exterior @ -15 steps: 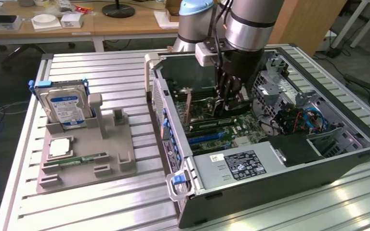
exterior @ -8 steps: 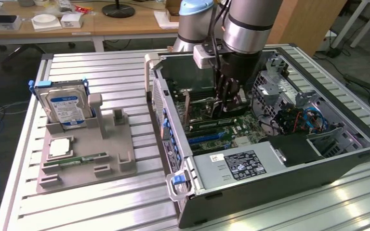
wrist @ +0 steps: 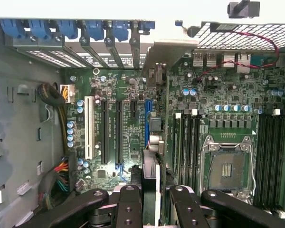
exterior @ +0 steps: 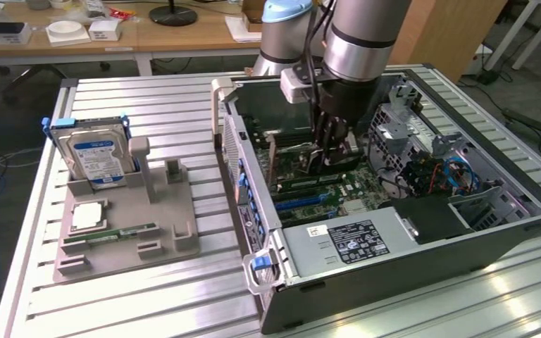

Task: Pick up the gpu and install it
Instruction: 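Insert the gpu into the slot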

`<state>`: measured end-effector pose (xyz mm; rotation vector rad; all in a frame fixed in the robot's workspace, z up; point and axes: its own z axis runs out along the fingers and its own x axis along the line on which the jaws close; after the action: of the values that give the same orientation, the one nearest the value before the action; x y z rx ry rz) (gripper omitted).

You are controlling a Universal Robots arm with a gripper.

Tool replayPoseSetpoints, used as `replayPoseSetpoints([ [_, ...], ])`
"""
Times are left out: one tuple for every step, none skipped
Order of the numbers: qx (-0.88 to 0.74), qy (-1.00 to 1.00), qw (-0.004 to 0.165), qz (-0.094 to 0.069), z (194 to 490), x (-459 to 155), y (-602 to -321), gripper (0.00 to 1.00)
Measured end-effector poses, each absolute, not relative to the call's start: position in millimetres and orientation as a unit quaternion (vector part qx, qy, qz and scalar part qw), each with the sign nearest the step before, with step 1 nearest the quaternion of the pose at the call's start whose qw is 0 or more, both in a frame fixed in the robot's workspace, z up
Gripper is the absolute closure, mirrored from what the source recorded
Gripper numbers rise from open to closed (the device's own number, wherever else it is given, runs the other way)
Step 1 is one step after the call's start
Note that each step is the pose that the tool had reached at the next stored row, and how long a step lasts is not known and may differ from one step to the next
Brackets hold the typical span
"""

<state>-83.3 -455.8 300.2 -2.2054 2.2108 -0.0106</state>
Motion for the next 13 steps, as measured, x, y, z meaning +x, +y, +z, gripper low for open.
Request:
replayPoseSetpoints([
  [-0.706,0.708,0.01,-0.004,299.6,-83.4,-455.8,0.73],
  [-0.706,0.708,0.01,-0.004,299.1,-83.5,-455.8,0.73],
  [-0.706,0.708,0.01,-0.004,298.7,-83.6,-455.9,0.73],
  [-0.706,0.708,0.01,-0.004,298.4,-83.8,-455.8,0.73],
  [-0.706,0.708,0.01,-0.004,297.9,-83.9,-455.8,0.73],
  [-0.706,0.708,0.01,-0.004,297.3,-84.0,-455.8,0.73],
  [-0.706,0.708,0.01,-0.004,296.6,-84.0,-455.8,0.73],
  [-0.706,0.708,0.01,-0.004,295.9,-84.1,-455.8,0.73],
  [-0.706,0.708,0.01,-0.004,295.2,-84.2,-455.8,0.73],
  [-0.706,0.708,0.011,-0.004,294.4,-84.4,-455.8,0.73],
  [-0.706,0.708,0.011,-0.005,293.9,-84.7,-455.8,0.73],
  [-0.706,0.708,0.011,-0.005,293.4,-84.9,-455.8,0.73],
  [-0.706,0.708,0.011,-0.005,292.8,-85.1,-455.8,0.73],
])
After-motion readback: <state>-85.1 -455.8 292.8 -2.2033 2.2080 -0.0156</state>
